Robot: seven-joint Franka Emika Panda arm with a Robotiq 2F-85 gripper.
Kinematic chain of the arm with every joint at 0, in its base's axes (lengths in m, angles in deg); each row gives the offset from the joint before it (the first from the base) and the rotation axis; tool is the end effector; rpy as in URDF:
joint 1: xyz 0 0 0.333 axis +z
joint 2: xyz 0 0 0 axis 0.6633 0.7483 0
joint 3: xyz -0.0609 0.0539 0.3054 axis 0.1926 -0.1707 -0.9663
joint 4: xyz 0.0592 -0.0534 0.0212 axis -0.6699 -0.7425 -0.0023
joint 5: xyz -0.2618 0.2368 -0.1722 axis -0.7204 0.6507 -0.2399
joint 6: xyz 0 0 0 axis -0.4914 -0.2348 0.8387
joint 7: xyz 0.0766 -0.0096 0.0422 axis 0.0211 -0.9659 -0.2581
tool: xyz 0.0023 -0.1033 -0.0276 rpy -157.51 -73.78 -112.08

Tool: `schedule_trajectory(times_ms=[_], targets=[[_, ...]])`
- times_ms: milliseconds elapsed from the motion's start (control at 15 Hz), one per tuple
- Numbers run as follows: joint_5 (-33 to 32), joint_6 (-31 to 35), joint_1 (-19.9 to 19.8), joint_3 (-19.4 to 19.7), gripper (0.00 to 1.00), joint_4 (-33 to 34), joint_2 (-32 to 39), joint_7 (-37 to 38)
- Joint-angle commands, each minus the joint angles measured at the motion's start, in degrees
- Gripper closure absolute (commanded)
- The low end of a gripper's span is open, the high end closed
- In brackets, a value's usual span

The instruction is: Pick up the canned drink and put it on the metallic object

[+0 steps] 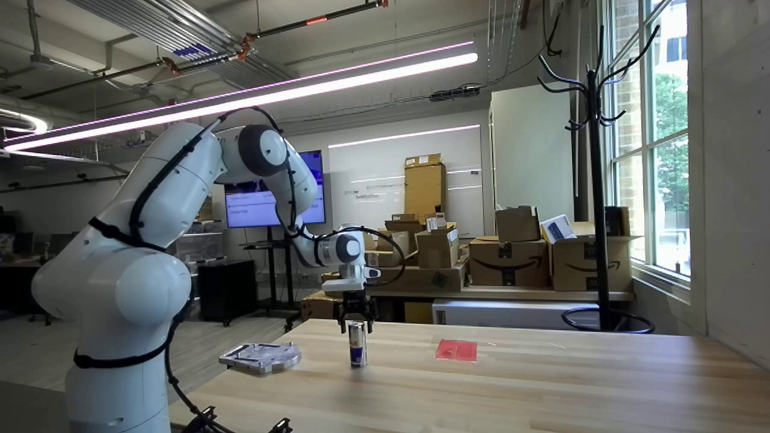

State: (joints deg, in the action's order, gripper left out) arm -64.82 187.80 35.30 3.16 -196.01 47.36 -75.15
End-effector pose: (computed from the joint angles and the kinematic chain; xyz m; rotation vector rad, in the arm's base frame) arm 0.6183 -0.1079 0.2021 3.0593 0.0713 -0.1839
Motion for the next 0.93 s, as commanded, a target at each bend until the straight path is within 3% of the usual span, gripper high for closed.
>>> schedule_trajectory(times_ms=[0, 333, 867], targets=[[1.15, 0.29, -1.50, -1.01, 0.28, 1.70, 0.96, -2.64], [1.09, 0.44, -1.69, -0.99, 0.66, 2.04, 1.11, -3.25], [0.23, 0.72, -0.75, -1.21, 0.67, -1.97, -4.46, -4.08]])
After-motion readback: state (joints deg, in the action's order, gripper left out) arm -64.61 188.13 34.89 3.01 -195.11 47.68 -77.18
